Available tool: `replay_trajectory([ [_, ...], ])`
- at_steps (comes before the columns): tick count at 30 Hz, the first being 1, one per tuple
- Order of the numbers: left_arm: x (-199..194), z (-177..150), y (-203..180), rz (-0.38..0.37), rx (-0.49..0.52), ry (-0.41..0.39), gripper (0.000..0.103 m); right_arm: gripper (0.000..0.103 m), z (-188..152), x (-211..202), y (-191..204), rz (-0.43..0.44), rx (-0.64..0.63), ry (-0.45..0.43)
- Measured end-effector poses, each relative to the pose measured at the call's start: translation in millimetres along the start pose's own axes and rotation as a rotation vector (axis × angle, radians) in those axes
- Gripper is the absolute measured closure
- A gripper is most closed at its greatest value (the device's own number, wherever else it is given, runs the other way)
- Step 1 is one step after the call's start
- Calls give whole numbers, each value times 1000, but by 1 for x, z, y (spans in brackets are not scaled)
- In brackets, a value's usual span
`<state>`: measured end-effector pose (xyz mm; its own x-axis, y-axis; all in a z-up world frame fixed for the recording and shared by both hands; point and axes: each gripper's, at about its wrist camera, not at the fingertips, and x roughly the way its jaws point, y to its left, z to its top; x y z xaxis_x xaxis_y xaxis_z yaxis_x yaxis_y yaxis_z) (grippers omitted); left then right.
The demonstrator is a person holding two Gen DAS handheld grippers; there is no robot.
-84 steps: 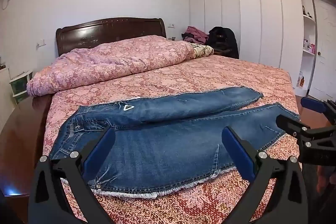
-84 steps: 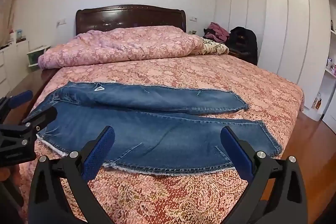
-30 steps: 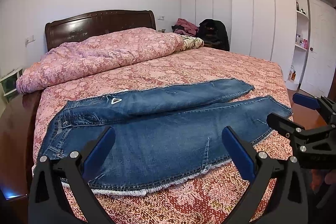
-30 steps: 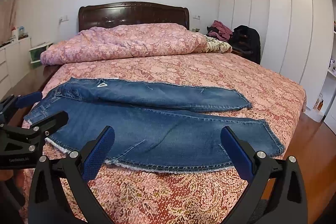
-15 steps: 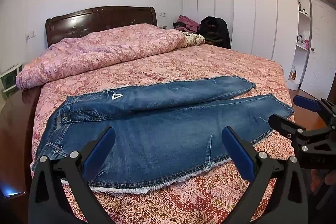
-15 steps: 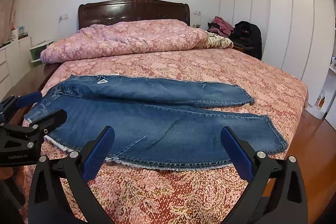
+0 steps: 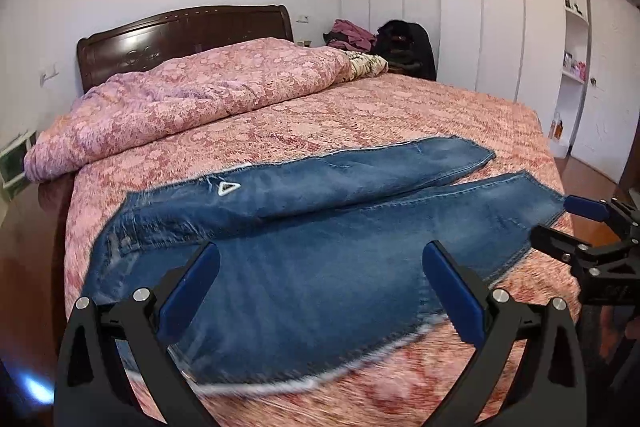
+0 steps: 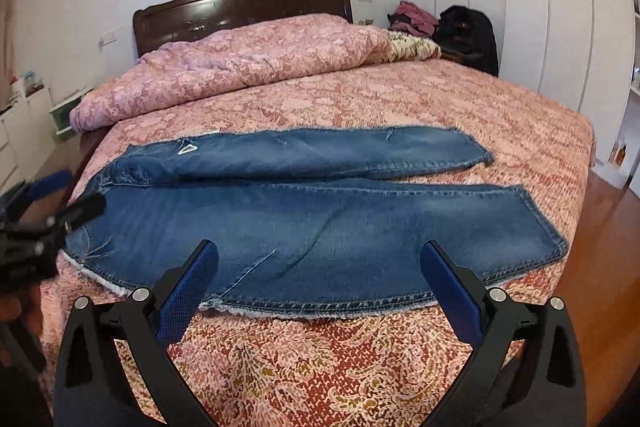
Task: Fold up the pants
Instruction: 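Move the left tool to the waistband and grasp it while the right tool reaches the leg hem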
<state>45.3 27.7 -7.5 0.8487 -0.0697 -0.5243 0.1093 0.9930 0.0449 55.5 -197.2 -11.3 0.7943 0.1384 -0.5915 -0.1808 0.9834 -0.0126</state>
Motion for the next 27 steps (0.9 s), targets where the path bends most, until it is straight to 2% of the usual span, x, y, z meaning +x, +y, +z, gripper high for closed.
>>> replay_trajectory([
  [3,15,15,34,-13,32,26,2,3,-1,10,0,19,13,46],
  [6,40,33,90,-27,31,55,2,3,0,19,5,34,6,78],
  [12,112,53,227,-22,-158,177,2,3,-1,42,19,43,-24,145],
  [14,132,54,257,3,-190,204,2,3,-1,52,24,47,-33,171],
  [17,172,49,303,-22,-257,269,2,3,1,63,30,58,-45,194],
  [19,203,41,326,-36,-310,344,2,3,2,70,34,66,-51,208],
  [21,224,34,340,-67,-353,387,2,3,4,76,38,76,-52,216],
  [27,271,22,353,-109,-374,440,2,3,7,90,44,105,-35,253],
])
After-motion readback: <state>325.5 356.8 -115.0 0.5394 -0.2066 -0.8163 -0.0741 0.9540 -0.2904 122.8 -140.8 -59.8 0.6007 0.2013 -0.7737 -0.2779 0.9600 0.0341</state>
